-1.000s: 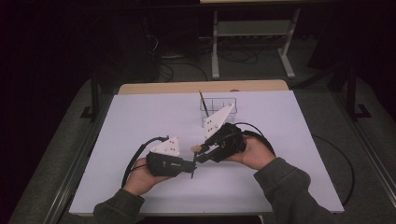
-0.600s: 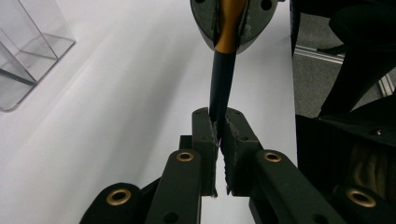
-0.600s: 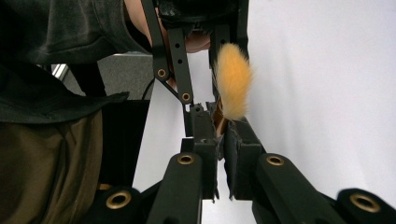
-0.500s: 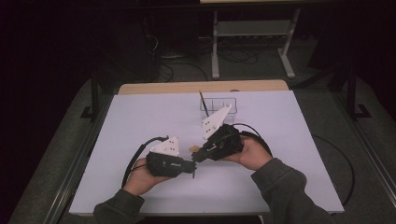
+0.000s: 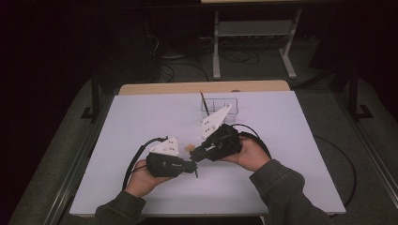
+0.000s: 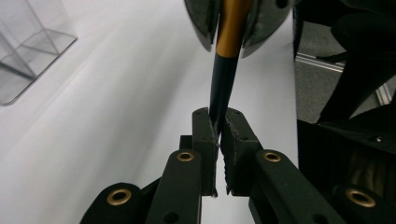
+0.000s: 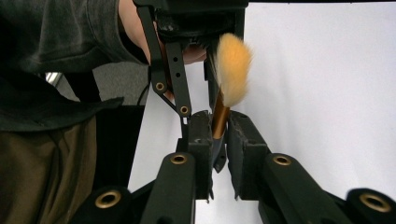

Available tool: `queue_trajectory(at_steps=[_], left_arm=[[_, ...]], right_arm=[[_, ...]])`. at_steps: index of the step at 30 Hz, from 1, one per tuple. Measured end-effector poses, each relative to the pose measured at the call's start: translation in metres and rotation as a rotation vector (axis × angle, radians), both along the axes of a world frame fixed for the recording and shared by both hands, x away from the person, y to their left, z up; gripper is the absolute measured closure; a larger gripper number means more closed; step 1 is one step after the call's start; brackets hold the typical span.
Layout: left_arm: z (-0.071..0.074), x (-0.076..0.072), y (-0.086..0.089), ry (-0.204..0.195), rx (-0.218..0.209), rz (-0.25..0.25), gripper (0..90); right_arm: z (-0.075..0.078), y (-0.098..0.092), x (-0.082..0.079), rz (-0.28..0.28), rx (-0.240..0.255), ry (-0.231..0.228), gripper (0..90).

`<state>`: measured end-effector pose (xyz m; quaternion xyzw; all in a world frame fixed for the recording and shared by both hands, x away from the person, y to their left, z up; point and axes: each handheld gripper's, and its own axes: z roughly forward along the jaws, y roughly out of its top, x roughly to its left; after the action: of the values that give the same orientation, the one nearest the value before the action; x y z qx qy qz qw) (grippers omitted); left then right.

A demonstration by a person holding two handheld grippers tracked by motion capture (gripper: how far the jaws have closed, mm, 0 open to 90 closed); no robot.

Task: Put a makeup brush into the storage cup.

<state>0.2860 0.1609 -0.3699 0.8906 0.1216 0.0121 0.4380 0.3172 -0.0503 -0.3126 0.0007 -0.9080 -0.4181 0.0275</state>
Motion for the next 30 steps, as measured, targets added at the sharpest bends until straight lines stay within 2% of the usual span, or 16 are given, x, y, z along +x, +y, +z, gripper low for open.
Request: queue_trajectory(at_steps=[5, 8, 11, 17, 21, 24, 30], left_arm=[[-0.001, 0.002, 0.002, -0.001, -0.009, 0.009, 84.3], [-0.001, 0.002, 0.002, -0.001, -0.015, 0.009, 84.2], [-0.001, 0.003, 0.001, 0.001, -0.007, 0.006, 84.1], [-0.001, 0.003, 0.002, 0.009, -0.013, 0.009, 80.2], [0.0, 0.003, 0.005, 0.017, -0.014, 0.032, 76.9], [-0.001, 0.004, 0.008, 0.002, -0.009, 0.033, 75.9], [-0.003, 0.005, 0.014, 0.005, -0.004, 0.05, 73.0]], right_arm=[[-0.003, 0.004, 0.001, -0.006, 0.004, -0.007, 77.7], [-0.003, 0.005, 0.002, -0.008, 0.009, -0.012, 81.6], [-0.005, 0.005, 0.003, -0.006, 0.015, 0.01, 82.6], [-0.005, 0.006, 0.005, -0.008, 0.002, 0.019, 83.0], [-0.006, 0.003, 0.01, -0.01, -0.013, 0.019, 83.0], [-0.007, 0.0, 0.012, -0.023, -0.025, 0.035, 83.0], [-0.007, -0.007, 0.018, -0.047, -0.032, 0.035, 83.0]])
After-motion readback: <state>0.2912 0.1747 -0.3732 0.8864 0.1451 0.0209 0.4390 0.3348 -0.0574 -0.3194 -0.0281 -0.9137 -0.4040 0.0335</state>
